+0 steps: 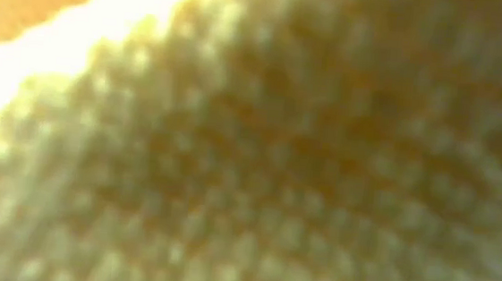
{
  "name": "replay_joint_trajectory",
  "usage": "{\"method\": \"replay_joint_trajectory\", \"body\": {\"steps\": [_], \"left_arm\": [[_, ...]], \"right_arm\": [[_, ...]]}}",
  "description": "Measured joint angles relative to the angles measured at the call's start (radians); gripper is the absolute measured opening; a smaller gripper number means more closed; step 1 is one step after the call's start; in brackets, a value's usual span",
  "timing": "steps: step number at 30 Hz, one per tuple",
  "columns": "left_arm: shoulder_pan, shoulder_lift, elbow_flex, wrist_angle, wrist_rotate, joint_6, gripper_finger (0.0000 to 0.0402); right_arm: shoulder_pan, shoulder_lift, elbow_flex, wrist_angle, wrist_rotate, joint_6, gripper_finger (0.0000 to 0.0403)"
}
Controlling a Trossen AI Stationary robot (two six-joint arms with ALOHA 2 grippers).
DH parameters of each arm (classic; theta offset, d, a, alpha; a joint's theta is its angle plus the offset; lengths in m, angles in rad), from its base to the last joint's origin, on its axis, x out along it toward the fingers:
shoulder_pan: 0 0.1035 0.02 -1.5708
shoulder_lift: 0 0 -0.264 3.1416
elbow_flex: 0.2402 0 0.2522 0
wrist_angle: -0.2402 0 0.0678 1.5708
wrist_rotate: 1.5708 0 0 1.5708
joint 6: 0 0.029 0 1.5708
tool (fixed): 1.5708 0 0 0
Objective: Sort microfiber towel by color & place in baskets
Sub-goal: Put the blue microfiber cloth into the left transparent bin
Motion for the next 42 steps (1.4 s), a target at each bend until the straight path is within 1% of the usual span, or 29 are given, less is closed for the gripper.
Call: {"method": "replay_joint_trajectory", "body": {"steps": [3,8,14,18,21,23,27,30,34,38,42], "left_arm": [[0.001,-0.035,0.000,-0.069,-0.088,0.002,0.0004],[0.001,-0.096,0.000,-0.191,-0.229,0.019,0.0004],[0.001,-0.175,0.000,-0.264,-0.318,0.019,0.0004],[0.002,-0.235,0.000,-0.312,-0.399,0.030,0.0004],[0.014,-0.279,0.000,-0.347,-0.462,0.044,0.0004],[0.031,-0.305,0.000,-0.389,-0.486,0.043,0.0004],[0.090,-0.338,0.000,-0.482,-0.490,0.041,0.0004],[0.156,-0.344,0.000,-0.566,-0.478,0.003,0.0004],[0.247,-0.344,0.000,-0.665,-0.401,-0.056,0.0004],[0.321,-0.344,-0.001,-0.698,-0.321,-0.098,0.0004],[0.382,-0.339,-0.001,-0.699,-0.265,-0.117,0.0006]], "right_arm": [[0.010,0.000,0.000,-0.031,-0.001,0.035,0.0180],[0.031,0.000,-0.036,-0.023,-0.007,0.032,0.0180],[0.050,0.000,-0.085,-0.020,-0.006,0.030,0.0180],[0.061,0.000,-0.114,-0.018,-0.005,0.043,0.0180],[0.066,0.000,-0.142,-0.013,-0.005,0.062,0.0180],[0.071,0.000,-0.166,0.004,-0.005,0.067,0.0180],[0.083,0.000,-0.230,0.075,-0.005,0.028,0.0180],[0.093,0.000,-0.286,0.149,-0.008,-0.023,0.0180],[0.098,0.000,-0.355,0.240,-0.040,-0.070,0.0180],[0.097,0.000,-0.418,0.310,-0.057,-0.080,0.0180],[0.097,0.000,-0.488,0.375,-0.067,-0.080,0.0180]]}}
